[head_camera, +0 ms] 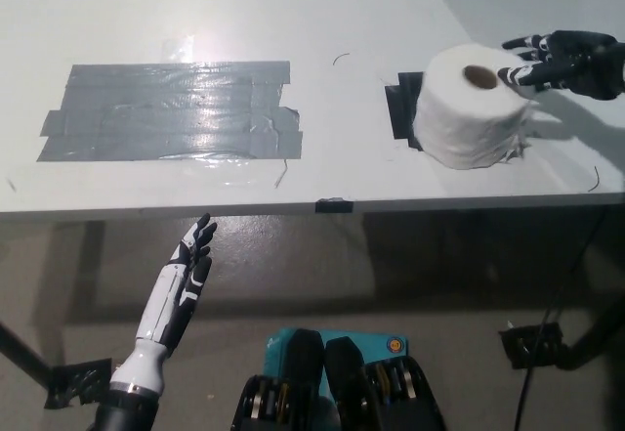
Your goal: A person hands over a roll of toilet paper to the robot , and the robot inserts its right thumb into the hole in the centre to grab the roll, and then places it on the balck area on the desk.
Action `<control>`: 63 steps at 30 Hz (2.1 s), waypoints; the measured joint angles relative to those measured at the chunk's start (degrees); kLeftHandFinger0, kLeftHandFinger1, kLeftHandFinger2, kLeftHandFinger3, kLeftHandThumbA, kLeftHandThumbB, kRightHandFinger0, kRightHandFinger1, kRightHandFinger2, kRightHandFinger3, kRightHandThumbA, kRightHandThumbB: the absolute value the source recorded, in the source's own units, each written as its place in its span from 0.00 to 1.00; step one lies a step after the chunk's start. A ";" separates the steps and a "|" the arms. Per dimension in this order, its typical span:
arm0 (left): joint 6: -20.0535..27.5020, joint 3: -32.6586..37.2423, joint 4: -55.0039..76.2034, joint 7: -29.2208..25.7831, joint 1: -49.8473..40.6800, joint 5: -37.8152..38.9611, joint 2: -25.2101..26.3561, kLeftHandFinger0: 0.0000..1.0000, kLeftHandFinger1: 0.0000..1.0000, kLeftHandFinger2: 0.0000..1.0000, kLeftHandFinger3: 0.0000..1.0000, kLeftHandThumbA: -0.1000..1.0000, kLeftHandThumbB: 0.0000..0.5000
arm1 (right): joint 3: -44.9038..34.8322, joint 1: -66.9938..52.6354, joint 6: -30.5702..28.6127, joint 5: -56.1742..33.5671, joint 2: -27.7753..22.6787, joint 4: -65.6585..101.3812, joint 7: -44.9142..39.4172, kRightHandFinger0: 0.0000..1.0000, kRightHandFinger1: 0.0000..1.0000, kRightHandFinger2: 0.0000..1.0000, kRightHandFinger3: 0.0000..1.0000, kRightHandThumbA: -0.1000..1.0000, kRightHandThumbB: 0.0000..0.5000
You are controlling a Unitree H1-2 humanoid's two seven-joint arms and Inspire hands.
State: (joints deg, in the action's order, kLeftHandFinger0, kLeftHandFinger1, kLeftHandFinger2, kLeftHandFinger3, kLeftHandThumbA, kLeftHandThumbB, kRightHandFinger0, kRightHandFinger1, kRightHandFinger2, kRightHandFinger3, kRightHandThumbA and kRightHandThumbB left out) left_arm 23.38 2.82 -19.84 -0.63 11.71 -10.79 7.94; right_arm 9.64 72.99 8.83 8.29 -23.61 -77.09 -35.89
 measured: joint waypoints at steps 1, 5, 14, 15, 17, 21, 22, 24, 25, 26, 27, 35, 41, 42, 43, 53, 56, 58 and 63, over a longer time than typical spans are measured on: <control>0.00 0.00 0.00 0.00 0.00 0.00 0.00 1.00 1.00 1.00 1.00 1.00 0.25 | -0.04 0.00 0.00 -0.02 0.03 0.03 0.00 1.00 1.00 1.00 1.00 0.34 0.63; 0.03 0.00 0.00 0.00 0.00 -0.03 0.00 1.00 1.00 1.00 1.00 1.00 0.25 | -2.10 0.00 -0.03 -0.71 1.55 1.18 1.09 1.00 1.00 1.00 1.00 0.44 0.66; -0.04 0.02 0.23 0.02 0.00 0.01 -0.02 1.00 1.00 1.00 1.00 1.00 0.27 | -3.06 -0.13 -2.81 -0.90 3.10 1.89 3.62 1.00 1.00 1.00 1.00 0.62 0.71; -0.04 0.02 0.26 0.01 0.00 0.01 -0.02 1.00 1.00 1.00 1.00 1.00 0.29 | -3.06 -0.22 -3.17 -0.89 3.09 2.22 4.00 1.00 1.00 1.00 1.00 0.63 0.73; -0.03 0.03 0.25 0.02 0.00 0.00 -0.02 1.00 1.00 1.00 1.00 1.00 0.29 | -3.18 -0.40 -3.62 -0.89 3.11 2.87 4.90 1.00 1.00 1.00 1.00 0.70 0.73; 0.00 0.02 0.21 0.01 0.06 -0.01 -0.01 1.00 1.00 1.00 1.00 1.00 0.28 | -5.07 -0.68 -4.09 -1.19 3.13 5.39 7.05 1.00 1.00 1.00 1.00 0.76 0.83; 0.02 0.02 0.17 0.01 0.16 -0.01 -0.02 1.00 1.00 1.00 1.00 1.00 0.28 | -6.10 -0.99 -5.01 -1.42 3.12 7.22 8.01 1.00 1.00 1.00 1.00 0.78 0.84; 0.02 0.02 0.05 0.00 0.46 0.00 -0.01 1.00 1.00 1.00 1.00 1.00 0.31 | -7.65 -1.34 -6.37 -1.93 3.11 10.59 9.28 1.00 1.00 1.00 1.00 0.84 0.82; 0.02 0.01 0.01 0.00 0.58 0.01 -0.02 1.00 1.00 1.00 1.00 1.00 0.31 | -7.98 -1.43 -6.69 -2.04 3.11 11.62 9.66 1.00 1.00 1.00 1.00 0.89 0.77; -0.01 -0.01 -0.05 0.00 0.94 0.03 -0.04 1.00 1.00 1.00 1.00 1.00 0.30 | -8.50 -1.74 -7.47 -2.17 3.10 15.23 10.71 1.00 1.00 1.00 1.00 0.90 0.80; -0.04 -0.02 -0.10 0.01 1.16 0.04 -0.05 1.00 1.00 1.00 1.00 1.00 0.30 | -8.53 -1.94 -7.65 -2.12 3.09 17.14 11.33 1.00 1.00 1.00 1.00 0.87 0.80; -0.10 -0.11 -0.85 0.01 2.30 0.06 -0.11 1.00 1.00 1.00 1.00 1.00 0.28 | -8.68 -5.89 -7.44 -1.94 3.29 33.63 13.19 1.00 1.00 1.00 1.00 0.93 0.75; -0.20 -0.11 -1.46 0.01 2.92 0.07 -0.18 1.00 1.00 1.00 1.00 1.00 0.28 | -8.68 -9.72 -6.55 -1.86 3.50 44.49 13.50 1.00 1.00 1.00 1.00 0.93 0.75; -0.22 -0.11 -1.70 0.01 3.03 0.07 -0.20 1.00 1.00 1.00 1.00 1.00 0.28 | -8.68 -10.75 -6.18 -1.86 3.62 46.46 13.51 1.00 1.00 1.00 1.00 0.91 0.72; -0.23 -0.11 -1.81 0.00 3.13 0.07 -0.21 1.00 1.00 1.00 1.00 1.00 0.29 | -8.68 -11.34 -5.98 -1.86 3.66 47.95 13.52 1.00 1.00 1.00 1.00 0.89 0.70; -0.52 -0.15 -2.96 0.01 5.68 0.05 -0.21 1.00 1.00 1.00 1.00 1.00 0.30 | -8.73 -20.09 -3.55 -2.53 5.09 64.61 13.62 1.00 1.00 1.00 1.00 0.86 0.64; -0.59 -0.18 -3.12 0.00 6.71 0.07 -0.22 1.00 1.00 1.00 1.00 1.00 0.29 | -8.74 -23.28 -2.80 -2.70 6.06 69.90 13.72 1.00 1.00 1.00 1.00 0.86 0.64; -0.77 -0.31 -3.48 0.00 7.21 0.09 -0.18 1.00 1.00 1.00 1.00 1.00 0.29 | -8.77 -25.32 -2.22 -2.87 6.63 73.79 13.81 1.00 1.00 1.00 1.00 0.85 0.63; -1.06 -0.46 -4.05 -0.01 7.82 0.09 -0.16 1.00 1.00 1.00 1.00 1.00 0.27 | -8.75 -29.47 -1.34 -3.23 8.46 81.22 13.93 1.00 1.00 1.00 1.00 0.92 0.65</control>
State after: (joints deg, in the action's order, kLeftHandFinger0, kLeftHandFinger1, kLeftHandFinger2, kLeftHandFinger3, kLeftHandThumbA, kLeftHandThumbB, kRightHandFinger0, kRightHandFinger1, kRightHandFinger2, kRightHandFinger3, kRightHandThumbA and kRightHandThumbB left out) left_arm 22.32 2.36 -23.88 -0.64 19.53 -10.70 7.78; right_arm 0.89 43.51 7.49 5.06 -15.15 4.13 -21.97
